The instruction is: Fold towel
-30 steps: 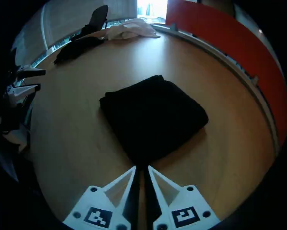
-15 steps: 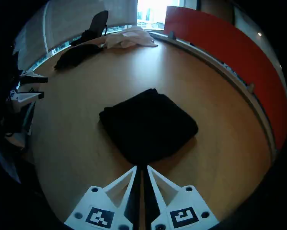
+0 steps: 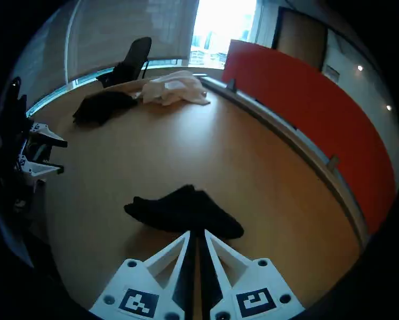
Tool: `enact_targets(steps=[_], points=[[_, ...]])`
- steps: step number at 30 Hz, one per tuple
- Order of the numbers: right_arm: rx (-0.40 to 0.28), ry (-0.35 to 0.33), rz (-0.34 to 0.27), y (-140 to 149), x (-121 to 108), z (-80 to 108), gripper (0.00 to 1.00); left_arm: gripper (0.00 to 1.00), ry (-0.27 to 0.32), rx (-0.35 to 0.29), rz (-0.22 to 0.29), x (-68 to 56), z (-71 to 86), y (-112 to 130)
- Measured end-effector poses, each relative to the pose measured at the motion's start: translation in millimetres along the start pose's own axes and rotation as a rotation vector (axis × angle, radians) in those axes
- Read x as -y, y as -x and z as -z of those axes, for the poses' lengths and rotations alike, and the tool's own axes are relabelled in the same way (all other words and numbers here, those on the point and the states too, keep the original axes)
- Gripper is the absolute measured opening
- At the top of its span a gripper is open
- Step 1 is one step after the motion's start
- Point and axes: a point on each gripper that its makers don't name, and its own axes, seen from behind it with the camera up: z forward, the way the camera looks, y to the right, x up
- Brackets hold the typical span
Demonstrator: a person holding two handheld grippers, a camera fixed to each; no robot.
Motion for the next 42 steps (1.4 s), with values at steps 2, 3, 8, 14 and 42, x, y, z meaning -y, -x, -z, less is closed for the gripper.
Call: enact_targets(steps=[2,3,8,14,42], points=[[-0.019,0.011,0.012,-11.6,-6.2,4.5,0.04,0.96,0.002,-0.005,0.0,0.6,-0.5,-3.1],[-0.028,0.017,0.016,-16.9,-9.0,6.6,0.04,0.96,0.003,-0.007,-0.001,0.8,-0.8,-4.6],[-0.065,0.04,0.023,-38.4,-22.6,19.2,0.04,0.96,0.009,-0.017,-0.006,1.3,-1.8,-11.4],[-0.087,0.075,0.024,-49.6,-41.4,36.0,0.04,0.96,0.017,-0.027,-0.016,0.5,-2.5,-18.5],[-0.026,0.191,-0.059,11.2,-137.5,106.6,0.04,0.96,0.048,-0.027,-0.046,-15.0,-11.9,-34.5]])
